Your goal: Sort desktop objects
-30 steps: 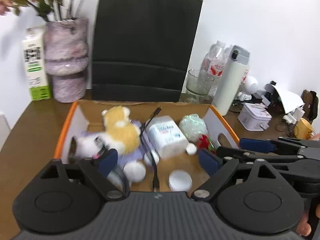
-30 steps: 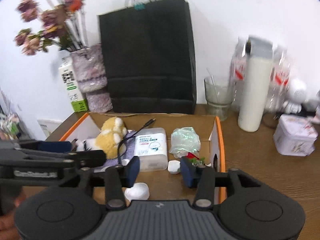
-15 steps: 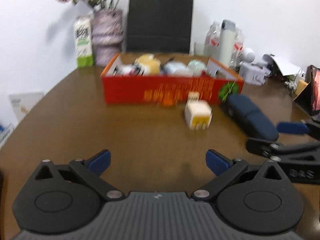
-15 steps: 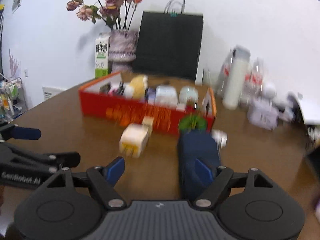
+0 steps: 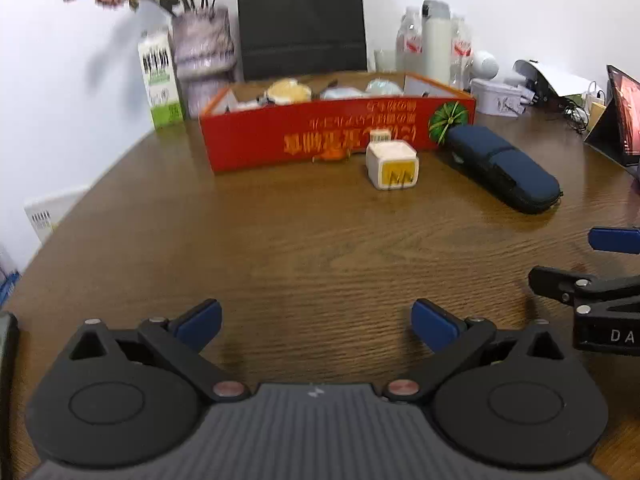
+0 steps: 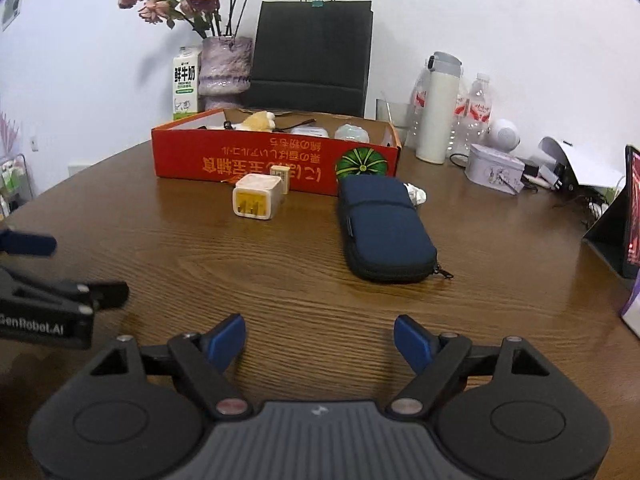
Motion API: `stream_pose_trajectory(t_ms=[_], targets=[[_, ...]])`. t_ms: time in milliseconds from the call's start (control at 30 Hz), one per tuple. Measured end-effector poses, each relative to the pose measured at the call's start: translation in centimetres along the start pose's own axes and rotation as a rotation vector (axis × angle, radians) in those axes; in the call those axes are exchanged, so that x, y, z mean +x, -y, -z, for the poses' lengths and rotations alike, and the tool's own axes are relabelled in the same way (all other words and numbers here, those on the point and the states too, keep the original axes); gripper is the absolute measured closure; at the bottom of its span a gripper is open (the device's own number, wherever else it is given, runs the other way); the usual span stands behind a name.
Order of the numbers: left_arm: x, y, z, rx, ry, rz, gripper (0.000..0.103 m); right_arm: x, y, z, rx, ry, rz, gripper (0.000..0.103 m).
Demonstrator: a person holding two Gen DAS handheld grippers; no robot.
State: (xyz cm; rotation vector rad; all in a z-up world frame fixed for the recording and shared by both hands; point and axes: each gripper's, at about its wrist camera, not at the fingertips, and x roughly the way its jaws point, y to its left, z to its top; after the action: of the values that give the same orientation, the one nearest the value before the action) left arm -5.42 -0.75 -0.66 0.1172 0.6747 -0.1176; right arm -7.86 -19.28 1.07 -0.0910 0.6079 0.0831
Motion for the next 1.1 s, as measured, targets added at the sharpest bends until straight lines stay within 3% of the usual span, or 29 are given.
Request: stream_pose_trajectory(t_ms=[100,367,433,567,667,733,800,867,933,1033,1067,1100], targets=[[0.5,-0.8,0.0,-0.059,-0.027,0.028,0.000,0.1,0.3,0.0,0.020,-0.005,0.002,0.022],[0.8,-0.5,-0.3,-0.061,-0.032,0.024,0.000,0.9,1.3,-0.1,0.095,-0.046,-0.033,0.021],[0.9,-0.5,-0.8,-0.070,-0.014,0.077,0.000,0.8,1.3,-0.2,0.093,-0.040,-0.035,0.021],[2.6,0.3,-4.3,-0.075,0.066,0.187,0.000,-0.2,2.2,-1.5,0.106,0.043,-0.019,0.024],[6.1,1.8,-8.1,-0.067,0.063,0.163,0.000,-1.2,3.7,-3.6,0.132,0.138,0.016,0.023],[8.3,2.7,-10.1,-0.057,0.093,0.160,0.001,-0.4,4.4,-4.6,0.113,0.133,0.025,0.023],[10.0,3.0,-11.2,-0.073,0.096,0.160,0.014,1.2,4.7,-5.3,0.064,0.094,0.051,0.022],[11.0,2.7,-11.6,-0.085,0.089,0.187,0.053,2.9,5.0,-5.7,0.027,0.063,0.072,0.021],[11.1,2.1,-11.1,-0.130,0.091,0.243,0.061,4.7,5.4,-6.0,0.027,0.040,0.053,0.021],[10.2,1.5,-10.6,-0.130,0.092,0.257,0.061,8.5,5.2,-7.3,0.003,-0.027,0.002,0.016],[9.8,1.4,-10.3,-0.137,0.096,0.251,0.061,9.9,4.9,-7.6,-0.012,-0.062,0.001,0.019],[9.1,1.2,-9.9,-0.144,0.098,0.238,0.061,11.2,4.5,-7.8,-0.017,-0.084,0.021,0.033]])
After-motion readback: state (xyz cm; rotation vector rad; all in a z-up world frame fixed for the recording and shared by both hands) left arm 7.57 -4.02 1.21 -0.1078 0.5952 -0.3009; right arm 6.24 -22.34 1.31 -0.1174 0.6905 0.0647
